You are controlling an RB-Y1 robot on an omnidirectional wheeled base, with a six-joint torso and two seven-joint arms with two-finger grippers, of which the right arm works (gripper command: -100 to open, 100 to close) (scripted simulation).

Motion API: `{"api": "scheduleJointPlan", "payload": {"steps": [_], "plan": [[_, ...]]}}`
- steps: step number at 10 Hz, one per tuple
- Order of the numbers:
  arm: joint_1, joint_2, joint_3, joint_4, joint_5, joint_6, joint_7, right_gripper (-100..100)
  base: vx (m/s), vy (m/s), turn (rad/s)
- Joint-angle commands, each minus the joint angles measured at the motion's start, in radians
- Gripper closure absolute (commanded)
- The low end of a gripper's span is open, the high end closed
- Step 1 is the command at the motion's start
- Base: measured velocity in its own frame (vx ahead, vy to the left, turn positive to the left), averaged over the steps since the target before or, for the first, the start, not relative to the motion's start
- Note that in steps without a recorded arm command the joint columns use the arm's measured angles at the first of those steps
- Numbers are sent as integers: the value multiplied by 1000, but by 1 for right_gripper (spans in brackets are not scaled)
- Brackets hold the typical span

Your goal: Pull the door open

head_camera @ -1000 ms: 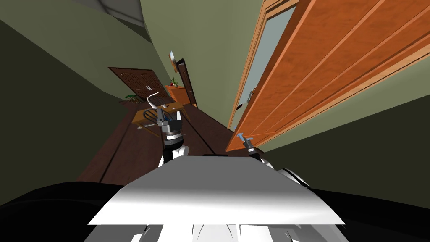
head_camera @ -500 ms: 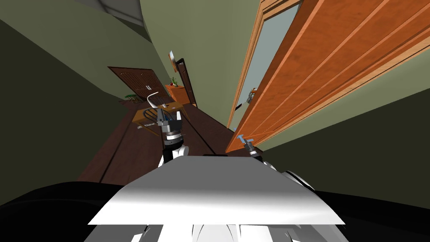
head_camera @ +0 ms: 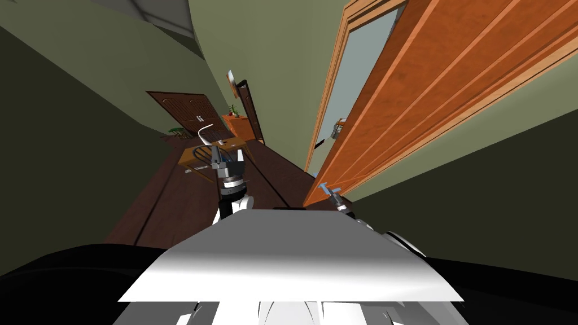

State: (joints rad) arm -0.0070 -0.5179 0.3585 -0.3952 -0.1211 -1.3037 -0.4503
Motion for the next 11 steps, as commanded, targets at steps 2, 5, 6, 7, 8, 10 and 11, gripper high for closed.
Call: {"api": "scheduleJointPlan", "payload": {"steps": [2,5,6,7,8,10,11], "plan": [[7,14,30,15,13,-48,4,100,11,129,-58],[7,17,40,1,18,-69,5,100,-15,110,6],[31,7,37,-6,14,-77,9,-100,1,33,-48],[40,7,39,9,15,-105,9,-100,6,26,-93],[40,7,39,1,15,-105,9,-100,3,9,-34],[47,6,41,21,15,-127,8,-100,1,-8,-9],[60,5,43,40,16,-161,8,-100,2,-15,-88]]}}
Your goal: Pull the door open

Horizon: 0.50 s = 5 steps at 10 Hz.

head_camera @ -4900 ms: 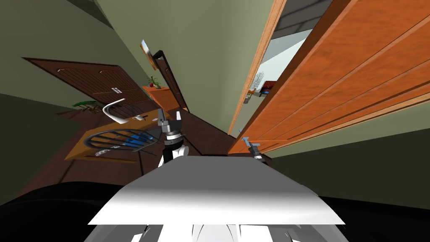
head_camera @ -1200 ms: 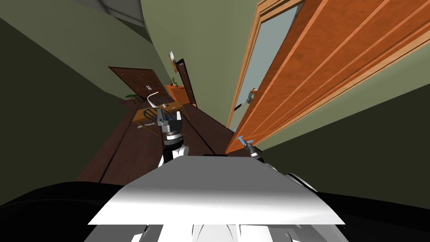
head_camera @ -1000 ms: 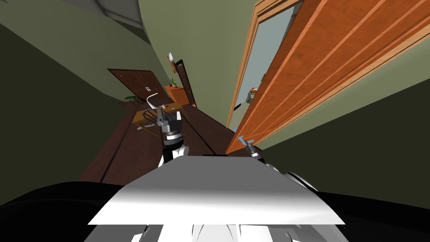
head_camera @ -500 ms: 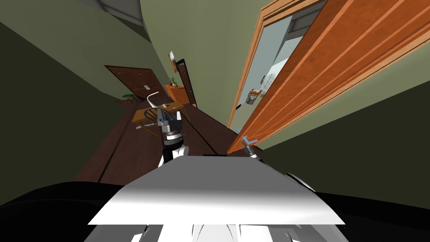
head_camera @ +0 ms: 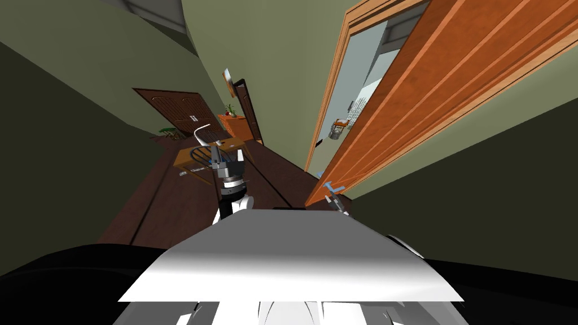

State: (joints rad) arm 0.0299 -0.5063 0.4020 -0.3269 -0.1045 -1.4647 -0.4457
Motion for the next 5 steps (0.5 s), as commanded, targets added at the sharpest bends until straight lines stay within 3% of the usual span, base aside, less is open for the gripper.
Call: {"api": "scheduleJointPlan", "payload": {"steps": [1,2,4,5], "plan": [[23,-7,0,-28,-1,0,3,-100,0,-10,-36],[31,-8,2,-15,-1,-24,2,-100,0,-14,-40],[31,-8,2,-15,-1,-24,2,-100,-2,-10,-9],[40,-10,3,-1,0,-48,2,-100,-4,-21,-40]]}}
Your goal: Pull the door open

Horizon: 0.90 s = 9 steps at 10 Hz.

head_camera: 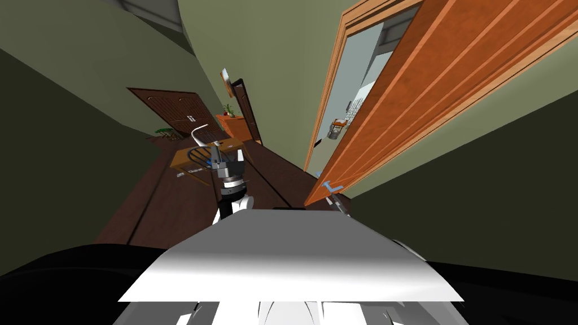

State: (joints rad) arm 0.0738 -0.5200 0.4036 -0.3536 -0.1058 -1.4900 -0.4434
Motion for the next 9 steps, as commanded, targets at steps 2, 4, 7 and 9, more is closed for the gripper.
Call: {"api": "scheduleJointPlan", "payload": {"steps": [2,4,7,9], "plan": [[5,2,3,39,1,-45,-1,-100,-3,-34,-39],[28,-7,6,69,2,-93,-2,-100,-8,-101,-84],[-42,-7,6,288,2,-166,-2,-100,-8,-48,7],[28,-7,6,153,2,-93,-2,-100,-1,10,-8]]}}
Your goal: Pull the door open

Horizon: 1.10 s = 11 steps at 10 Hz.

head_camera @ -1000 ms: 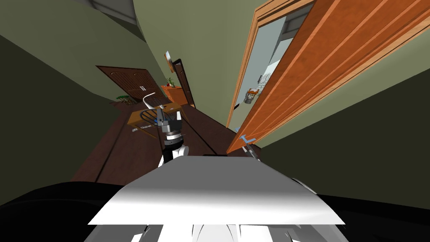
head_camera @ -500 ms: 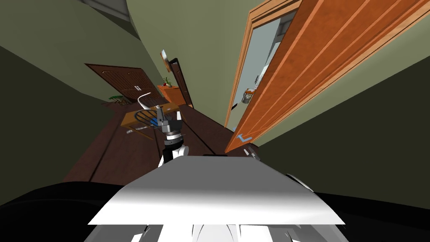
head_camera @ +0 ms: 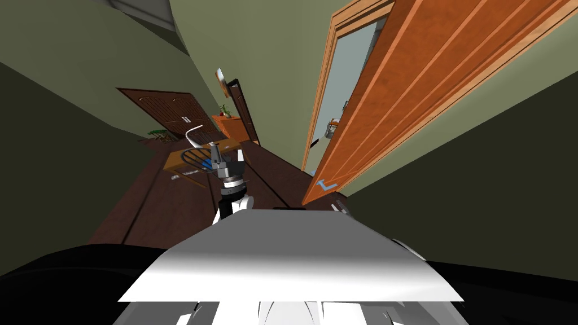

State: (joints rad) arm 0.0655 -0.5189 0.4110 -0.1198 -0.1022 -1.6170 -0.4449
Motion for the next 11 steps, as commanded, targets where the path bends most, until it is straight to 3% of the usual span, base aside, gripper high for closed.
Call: {"api": "scheduleJointPlan", "payload": {"steps": [1,2,3,4,5,6,8,9,11], "plan": [[36,-8,-2,-50,-2,34,0,-100,0,11,8],[36,-8,-2,-27,-2,34,0,-100,3,7,5],[36,-8,-2,-132,-2,34,0,-100,-2,-1,-18],[34,-8,-2,-33,-2,34,0,-100,1,0,22],[-21,31,8,10,3,-10,-1,-100,11,6,-85],[-18,33,14,4,2,-45,1,-100,24,0,-70],[-18,33,14,4,2,-45,1,-100,16,-9,1],[-7,24,17,11,2,-81,2,-100,8,-83,-40],[4,13,17,18,1,-96,2,-100,-30,-181,-28]]}}
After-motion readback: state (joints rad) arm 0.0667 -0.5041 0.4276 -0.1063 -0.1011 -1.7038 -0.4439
